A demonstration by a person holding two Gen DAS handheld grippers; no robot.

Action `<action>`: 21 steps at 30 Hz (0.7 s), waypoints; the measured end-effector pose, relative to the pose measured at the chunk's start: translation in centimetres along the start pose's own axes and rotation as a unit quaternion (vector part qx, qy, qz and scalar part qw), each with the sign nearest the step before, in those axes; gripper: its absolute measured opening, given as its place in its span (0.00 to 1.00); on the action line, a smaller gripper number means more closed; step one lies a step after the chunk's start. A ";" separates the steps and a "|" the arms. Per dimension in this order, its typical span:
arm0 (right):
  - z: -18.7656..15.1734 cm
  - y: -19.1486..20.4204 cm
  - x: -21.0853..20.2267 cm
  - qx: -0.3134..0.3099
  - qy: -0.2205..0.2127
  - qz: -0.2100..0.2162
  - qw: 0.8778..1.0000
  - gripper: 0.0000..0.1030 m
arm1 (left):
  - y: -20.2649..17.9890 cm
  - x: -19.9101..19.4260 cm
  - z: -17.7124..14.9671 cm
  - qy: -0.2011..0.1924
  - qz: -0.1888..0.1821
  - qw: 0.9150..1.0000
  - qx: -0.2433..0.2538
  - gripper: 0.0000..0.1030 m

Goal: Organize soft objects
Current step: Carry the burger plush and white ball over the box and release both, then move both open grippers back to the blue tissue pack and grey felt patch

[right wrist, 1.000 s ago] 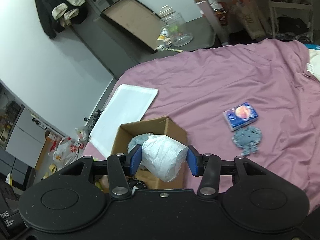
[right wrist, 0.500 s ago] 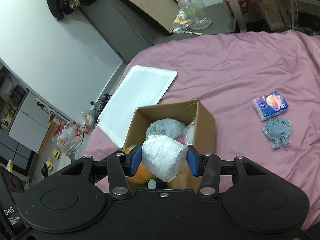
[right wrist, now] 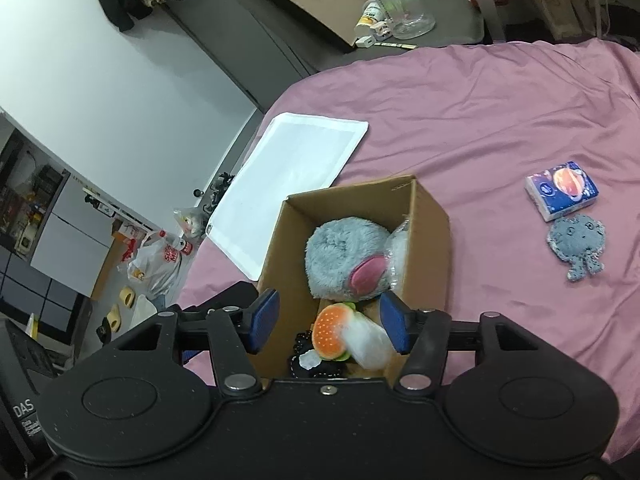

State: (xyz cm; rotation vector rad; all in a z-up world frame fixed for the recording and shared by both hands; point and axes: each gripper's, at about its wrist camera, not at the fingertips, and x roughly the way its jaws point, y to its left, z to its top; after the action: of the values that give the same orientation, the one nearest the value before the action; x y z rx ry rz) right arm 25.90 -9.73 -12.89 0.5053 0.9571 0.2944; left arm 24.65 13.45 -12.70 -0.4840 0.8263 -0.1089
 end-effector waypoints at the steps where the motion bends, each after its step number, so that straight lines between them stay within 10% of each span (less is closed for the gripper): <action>1: 0.0 -0.3 -0.2 0.002 -0.002 -0.002 1.000 0.56 | -0.1 0.0 -0.1 0.000 0.002 1.000 0.003 0.71; 21: 1.4 -11.6 -6.9 0.064 -0.051 -0.062 0.995 0.63 | -5.8 -0.8 -1.4 -0.029 0.050 0.993 0.104 0.71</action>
State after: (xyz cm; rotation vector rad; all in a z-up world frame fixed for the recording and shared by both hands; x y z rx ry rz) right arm 23.50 -23.04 -13.58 0.5700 0.9078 0.0944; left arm 23.63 8.01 -10.34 -0.2483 0.7706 -0.0874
